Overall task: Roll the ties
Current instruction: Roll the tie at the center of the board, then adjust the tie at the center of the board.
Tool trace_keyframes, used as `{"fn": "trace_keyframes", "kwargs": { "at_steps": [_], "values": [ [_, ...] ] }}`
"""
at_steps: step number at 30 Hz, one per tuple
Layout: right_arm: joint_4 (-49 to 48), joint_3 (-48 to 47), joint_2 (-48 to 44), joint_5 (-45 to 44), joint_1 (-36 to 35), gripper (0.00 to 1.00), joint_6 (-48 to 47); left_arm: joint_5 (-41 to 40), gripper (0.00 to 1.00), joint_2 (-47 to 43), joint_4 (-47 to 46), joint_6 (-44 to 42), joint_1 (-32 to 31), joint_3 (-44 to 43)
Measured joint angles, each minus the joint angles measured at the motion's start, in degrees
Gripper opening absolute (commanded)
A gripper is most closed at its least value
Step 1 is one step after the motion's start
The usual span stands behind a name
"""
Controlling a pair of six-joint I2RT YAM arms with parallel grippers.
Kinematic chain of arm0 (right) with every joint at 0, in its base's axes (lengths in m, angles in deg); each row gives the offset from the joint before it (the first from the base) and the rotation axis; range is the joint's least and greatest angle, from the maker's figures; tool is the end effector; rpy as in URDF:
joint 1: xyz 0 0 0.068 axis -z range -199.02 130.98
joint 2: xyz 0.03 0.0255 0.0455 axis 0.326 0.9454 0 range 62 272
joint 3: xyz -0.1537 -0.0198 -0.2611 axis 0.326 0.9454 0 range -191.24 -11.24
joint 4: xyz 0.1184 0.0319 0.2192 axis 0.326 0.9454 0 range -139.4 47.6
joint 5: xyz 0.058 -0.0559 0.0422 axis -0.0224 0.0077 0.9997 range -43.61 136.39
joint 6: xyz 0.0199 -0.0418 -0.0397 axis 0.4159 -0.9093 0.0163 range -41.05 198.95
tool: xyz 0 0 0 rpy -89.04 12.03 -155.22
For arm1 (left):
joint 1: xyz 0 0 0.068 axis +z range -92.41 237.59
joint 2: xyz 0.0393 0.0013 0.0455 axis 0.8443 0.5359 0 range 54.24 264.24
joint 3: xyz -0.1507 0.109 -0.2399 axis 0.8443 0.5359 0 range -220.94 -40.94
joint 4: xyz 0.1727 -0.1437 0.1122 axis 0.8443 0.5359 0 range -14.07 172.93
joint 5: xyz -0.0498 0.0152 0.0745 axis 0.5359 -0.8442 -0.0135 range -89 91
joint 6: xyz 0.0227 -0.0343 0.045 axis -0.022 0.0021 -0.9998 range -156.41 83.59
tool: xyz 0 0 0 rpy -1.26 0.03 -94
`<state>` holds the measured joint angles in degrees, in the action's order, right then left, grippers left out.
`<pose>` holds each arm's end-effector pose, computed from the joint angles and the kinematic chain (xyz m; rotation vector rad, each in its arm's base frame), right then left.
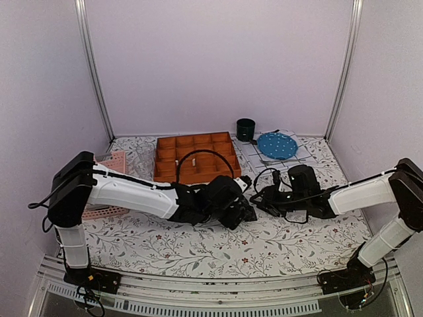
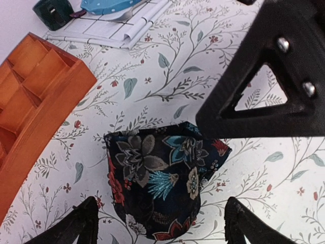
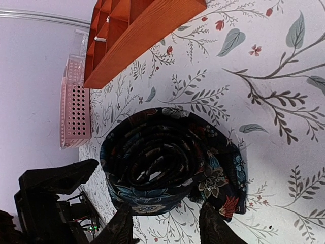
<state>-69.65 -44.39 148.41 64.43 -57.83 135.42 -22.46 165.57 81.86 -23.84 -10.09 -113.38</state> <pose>0.2157 0.1915 0.1931 0.1646 2.4095 1.2223 0.1798 -0.3904 0.2071 0.8794 2.1105 -0.2492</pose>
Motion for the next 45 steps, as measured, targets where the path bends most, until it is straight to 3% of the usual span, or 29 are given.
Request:
{"fn": "trace_keyframes", "kwargs": {
  "at_steps": [14, 22, 35, 45],
  "values": [
    [9.9, -3.1, -5.8, -1.5, 0.0, 0.46, -6.4, 4.7, 0.84, -2.8, -1.8, 2.8, 0.8, 0.6],
    [12.2, -7.0, -5.4, -0.1, -1.0, 0.41, -8.5, 6.8, 0.83, -4.8, -2.8, 4.9, 1.7, 2.3],
    [16.5, -19.1, 1.4, 1.0, -5.9, 0.39, -11.5, 4.2, 0.82, -21.8, -6.5, 11.8, 6.8, 16.2],
    [17.8, -26.1, 9.9, 4.9, -6.4, 0.37, -11.6, 4.2, 0.80, -23.3, -7.3, 16.2, 9.4, 21.4]
  ]
}}
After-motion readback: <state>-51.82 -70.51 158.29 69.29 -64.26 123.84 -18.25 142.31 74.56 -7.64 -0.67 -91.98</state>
